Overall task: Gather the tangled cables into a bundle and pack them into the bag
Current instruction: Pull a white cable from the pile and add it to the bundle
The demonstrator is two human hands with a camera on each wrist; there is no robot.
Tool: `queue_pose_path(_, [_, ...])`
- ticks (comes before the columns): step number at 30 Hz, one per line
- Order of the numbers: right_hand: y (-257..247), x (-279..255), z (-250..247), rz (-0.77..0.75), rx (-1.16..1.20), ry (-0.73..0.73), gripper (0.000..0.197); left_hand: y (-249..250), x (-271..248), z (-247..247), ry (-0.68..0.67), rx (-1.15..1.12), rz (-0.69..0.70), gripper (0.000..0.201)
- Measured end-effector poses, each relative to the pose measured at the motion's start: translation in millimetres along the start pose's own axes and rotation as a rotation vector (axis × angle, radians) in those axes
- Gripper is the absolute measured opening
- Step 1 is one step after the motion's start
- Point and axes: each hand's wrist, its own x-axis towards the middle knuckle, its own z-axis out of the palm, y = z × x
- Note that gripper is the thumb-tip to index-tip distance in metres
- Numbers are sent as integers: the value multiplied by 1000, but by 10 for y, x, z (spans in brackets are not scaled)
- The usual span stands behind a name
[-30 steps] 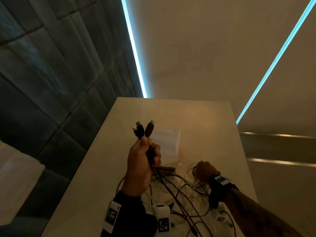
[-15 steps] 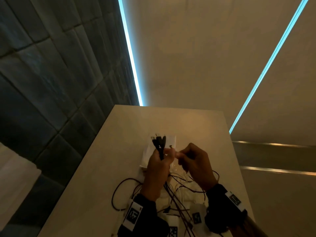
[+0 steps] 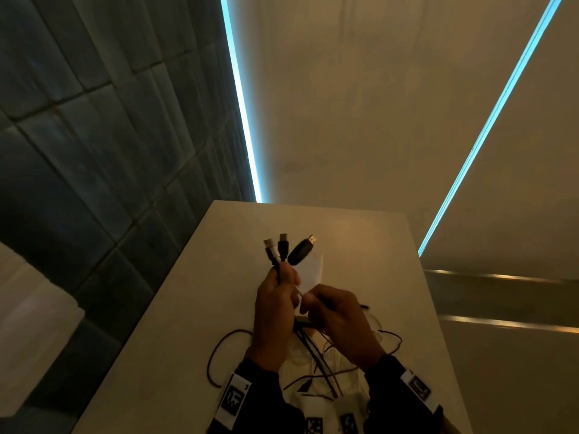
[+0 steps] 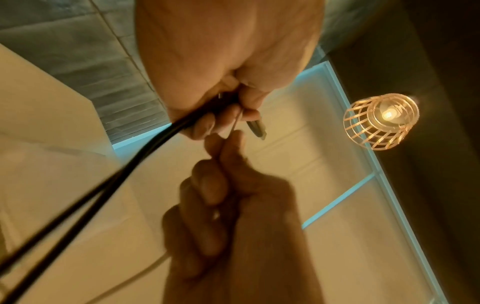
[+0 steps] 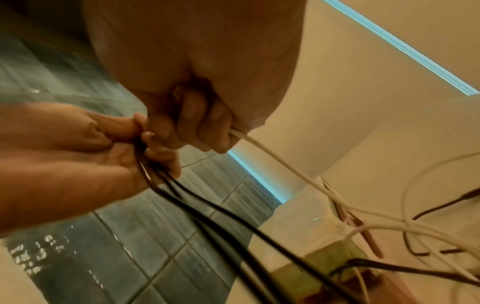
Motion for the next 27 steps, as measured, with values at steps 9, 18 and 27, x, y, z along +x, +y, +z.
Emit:
queue_pose_path(9, [713, -143, 7, 92, -195, -72, 35, 56, 36, -311, 16, -408, -77, 37])
queue_pose_path(18, [1420, -162, -79, 255, -343, -23, 33, 127, 15, -506, 77, -408, -49, 37])
queue_pose_path(27, [575, 138, 7, 181, -221, 217, 25, 108, 36, -513, 115, -245, -147, 37])
